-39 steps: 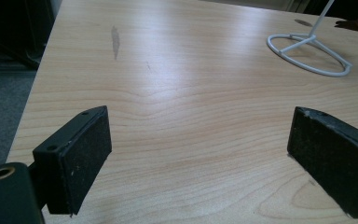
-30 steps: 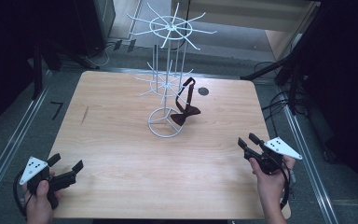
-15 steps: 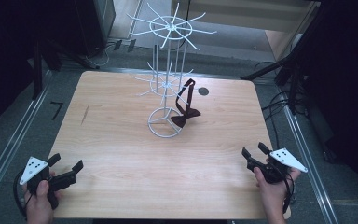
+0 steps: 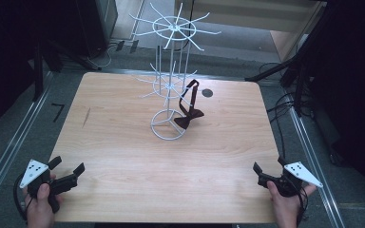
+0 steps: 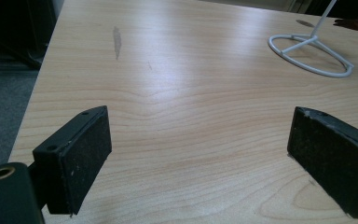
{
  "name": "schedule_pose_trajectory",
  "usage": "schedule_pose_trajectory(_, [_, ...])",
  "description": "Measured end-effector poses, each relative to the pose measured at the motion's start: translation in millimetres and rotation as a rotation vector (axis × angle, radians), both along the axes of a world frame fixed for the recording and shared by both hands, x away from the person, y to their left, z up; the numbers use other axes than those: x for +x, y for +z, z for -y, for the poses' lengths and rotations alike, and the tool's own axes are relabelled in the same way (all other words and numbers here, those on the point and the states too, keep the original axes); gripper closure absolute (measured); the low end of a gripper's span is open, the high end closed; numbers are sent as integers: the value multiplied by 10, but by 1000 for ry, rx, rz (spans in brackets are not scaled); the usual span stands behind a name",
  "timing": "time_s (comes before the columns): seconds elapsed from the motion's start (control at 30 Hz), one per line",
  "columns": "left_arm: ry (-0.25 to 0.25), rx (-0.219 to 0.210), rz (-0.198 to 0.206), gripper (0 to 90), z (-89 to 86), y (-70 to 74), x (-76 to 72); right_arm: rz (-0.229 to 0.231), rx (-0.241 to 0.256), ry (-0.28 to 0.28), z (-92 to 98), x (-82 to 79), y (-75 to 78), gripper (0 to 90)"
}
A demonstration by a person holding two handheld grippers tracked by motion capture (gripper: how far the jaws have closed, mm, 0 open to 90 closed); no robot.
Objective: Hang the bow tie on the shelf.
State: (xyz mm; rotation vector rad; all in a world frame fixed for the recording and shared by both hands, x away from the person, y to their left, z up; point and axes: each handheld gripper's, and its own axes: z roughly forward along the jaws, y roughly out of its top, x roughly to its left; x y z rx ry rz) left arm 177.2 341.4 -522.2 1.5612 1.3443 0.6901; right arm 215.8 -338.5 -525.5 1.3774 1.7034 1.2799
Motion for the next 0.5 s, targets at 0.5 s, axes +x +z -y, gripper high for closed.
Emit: schedule_pose_trajectory(0.5, [-2,0,1,68,-1,0,-1,-43,40,-89,437,-275,-181,0])
